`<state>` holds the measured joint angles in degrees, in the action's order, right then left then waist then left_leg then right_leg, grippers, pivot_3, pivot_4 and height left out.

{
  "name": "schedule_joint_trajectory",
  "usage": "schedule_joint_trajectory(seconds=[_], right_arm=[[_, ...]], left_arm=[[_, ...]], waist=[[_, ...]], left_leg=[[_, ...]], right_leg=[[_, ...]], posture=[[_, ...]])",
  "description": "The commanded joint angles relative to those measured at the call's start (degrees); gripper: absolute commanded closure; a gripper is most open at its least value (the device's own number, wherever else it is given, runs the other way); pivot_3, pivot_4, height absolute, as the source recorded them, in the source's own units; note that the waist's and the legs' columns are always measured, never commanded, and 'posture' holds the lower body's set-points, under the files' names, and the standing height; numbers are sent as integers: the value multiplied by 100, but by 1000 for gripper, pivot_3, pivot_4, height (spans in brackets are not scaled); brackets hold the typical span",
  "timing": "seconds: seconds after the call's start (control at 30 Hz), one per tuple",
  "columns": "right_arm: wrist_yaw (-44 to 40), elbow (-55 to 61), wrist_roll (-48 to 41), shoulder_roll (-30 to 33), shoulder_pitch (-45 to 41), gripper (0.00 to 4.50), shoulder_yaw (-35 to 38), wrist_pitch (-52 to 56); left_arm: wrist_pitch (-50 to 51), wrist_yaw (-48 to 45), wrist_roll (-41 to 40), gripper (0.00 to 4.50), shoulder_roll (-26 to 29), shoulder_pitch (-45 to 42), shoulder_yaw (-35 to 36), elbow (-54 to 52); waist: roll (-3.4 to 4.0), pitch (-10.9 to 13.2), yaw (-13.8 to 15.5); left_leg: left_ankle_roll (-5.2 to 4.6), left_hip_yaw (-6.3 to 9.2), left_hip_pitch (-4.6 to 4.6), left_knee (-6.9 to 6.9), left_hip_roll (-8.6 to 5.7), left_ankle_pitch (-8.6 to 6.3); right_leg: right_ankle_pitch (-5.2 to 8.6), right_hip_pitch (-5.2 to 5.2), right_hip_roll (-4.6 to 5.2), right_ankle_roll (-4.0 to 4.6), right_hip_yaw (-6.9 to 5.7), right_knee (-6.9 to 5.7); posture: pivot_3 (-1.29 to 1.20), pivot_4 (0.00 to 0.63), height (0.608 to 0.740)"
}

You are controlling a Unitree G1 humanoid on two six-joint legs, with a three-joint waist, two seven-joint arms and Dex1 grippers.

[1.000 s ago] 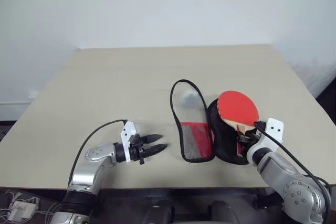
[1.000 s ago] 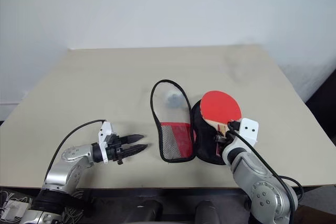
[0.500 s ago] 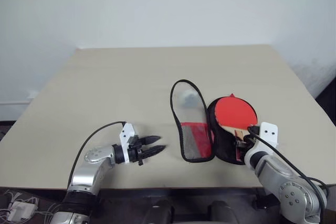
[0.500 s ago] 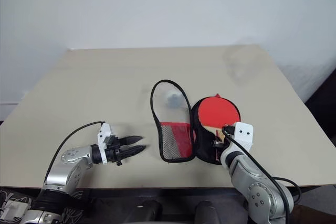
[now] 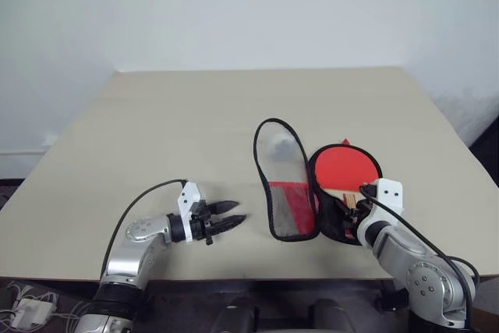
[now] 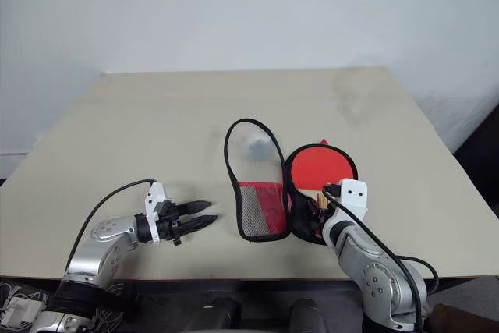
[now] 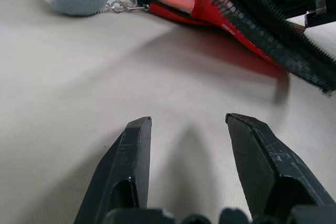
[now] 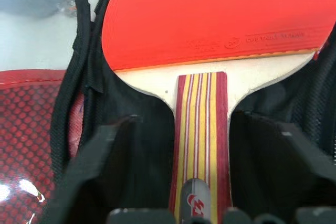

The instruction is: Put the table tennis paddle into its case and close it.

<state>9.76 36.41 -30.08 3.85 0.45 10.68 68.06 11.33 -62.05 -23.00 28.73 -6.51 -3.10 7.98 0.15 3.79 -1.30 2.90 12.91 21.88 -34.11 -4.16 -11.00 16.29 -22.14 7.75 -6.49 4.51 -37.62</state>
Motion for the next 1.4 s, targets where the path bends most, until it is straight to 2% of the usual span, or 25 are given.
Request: schedule_joint_trajectory(seconds=[0.03,0.07,0.2,0.3,0.4,0.53,0.7,0.8,0.97,1.2,1.27,1.4], right_arm=[[-762,356,-148,646,81,230,175,-304],[-1082,422,-218,946,162,230,176,-353],[-2224,209,-790,2143,26,230,1242,-599],[-2748,-97,-1321,2363,-258,230,1818,-849],[-3278,-450,-1504,2493,-481,230,1931,-1302],[-2685,-1114,-1121,2111,-1004,230,1901,-1904],[-2340,-1390,-1011,1820,-1209,230,1923,-2387],[-2290,-1481,-902,1903,-1171,230,1895,-2538],[-2202,-1614,-878,2021,-1127,230,2116,-2756],[-2403,-1650,-1006,2077,-1066,230,2155,-2980],[-2428,-1732,-930,2078,-1076,230,2047,-3035],[-2461,-1783,-774,2054,-1079,230,1767,-3097]], left_arm=[[73,50,-55,2118,40,-153,118,-257],[96,60,-57,2118,34,-177,119,-259],[119,110,18,2118,-42,-334,22,-221],[62,22,169,2118,-109,-517,-178,-55],[-146,13,449,2118,-313,-872,-442,324],[-219,185,718,2118,-924,-1557,-769,841],[-398,292,887,2118,-1478,-1983,-961,1135],[-661,728,1282,2118,-1854,-2180,-1143,1328],[-279,701,1148,2118,-2052,-1991,-1238,844],[978,935,1125,2118,-1967,-1887,-1295,430],[1646,1054,1204,2118,-1894,-1963,-1396,436],[3051,1242,765,2118,-2022,-2106,-1252,176]], waist=[[1,1,2],[0,1,13],[-3,4,11],[-18,4,-1],[-22,5,8],[-37,5,15],[-35,4,8],[-35,4,13],[-33,3,-5],[-28,1,-2],[-28,1,-3],[-28,1,-1]], left_leg=[[0,0,0,0,0,0],[0,-1,2,-3,-1,0],[-1,1,6,-10,-9,0],[-1,-4,-3,-12,5,-1],[0,-3,-8,-14,10,-2],[0,7,-9,-18,7,-1],[-5,20,-3,-16,3,-3],[-6,19,-4,-18,2,-3],[-7,16,-4,-22,2,-2],[-7,15,-7,-22,2,-2],[-7,15,-7,-22,2,-2],[-7,18,-7,-22,2,-2]], right_leg=[[0,0,0,0,0,0],[0,2,1,0,0,2],[1,21,7,-2,-5,7],[1,28,4,-2,-16,6],[0,43,6,-2,-33,14],[-6,62,6,-12,-44,36],[-23,72,7,-21,-50,68],[-29,74,7,-25,-48,71],[-33,76,7,-27,-47,71],[-33,79,6,-28,-47,71],[-33,80,6,-28,-46,71],[-33,81,6,-28,-48,71]], posture=[[0,0,740],[0,0,740],[0,0,740],[0,0,740],[0,0,740],[0,0,740],[0,0,740],[0,0,740],[0,0,740],[0,0,740],[0,0,740],[0,0,740]])
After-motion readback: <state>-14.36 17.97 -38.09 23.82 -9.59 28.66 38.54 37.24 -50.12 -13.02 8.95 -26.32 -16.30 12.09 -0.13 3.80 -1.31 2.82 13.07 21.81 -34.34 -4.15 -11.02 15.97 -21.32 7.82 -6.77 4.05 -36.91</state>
